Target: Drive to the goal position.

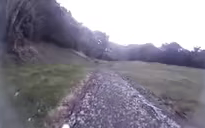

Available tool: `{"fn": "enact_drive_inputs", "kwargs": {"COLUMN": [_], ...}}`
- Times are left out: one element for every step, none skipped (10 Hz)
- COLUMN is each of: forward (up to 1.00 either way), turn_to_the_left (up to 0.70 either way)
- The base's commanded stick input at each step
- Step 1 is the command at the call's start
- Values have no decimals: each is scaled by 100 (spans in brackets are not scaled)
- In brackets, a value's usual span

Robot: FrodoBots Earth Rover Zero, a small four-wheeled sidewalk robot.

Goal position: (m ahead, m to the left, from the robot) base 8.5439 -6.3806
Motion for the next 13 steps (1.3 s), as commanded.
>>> {"fn": "enact_drive_inputs", "kwargs": {"forward": [70, 70, 70, 70, 70, 70, 70, 70, 70, 70, 70, 70, 70], "turn_to_the_left": [-17, -7, 0, 0, 0, 0, 0, 0, 0, 0, 0, 0, 0]}}
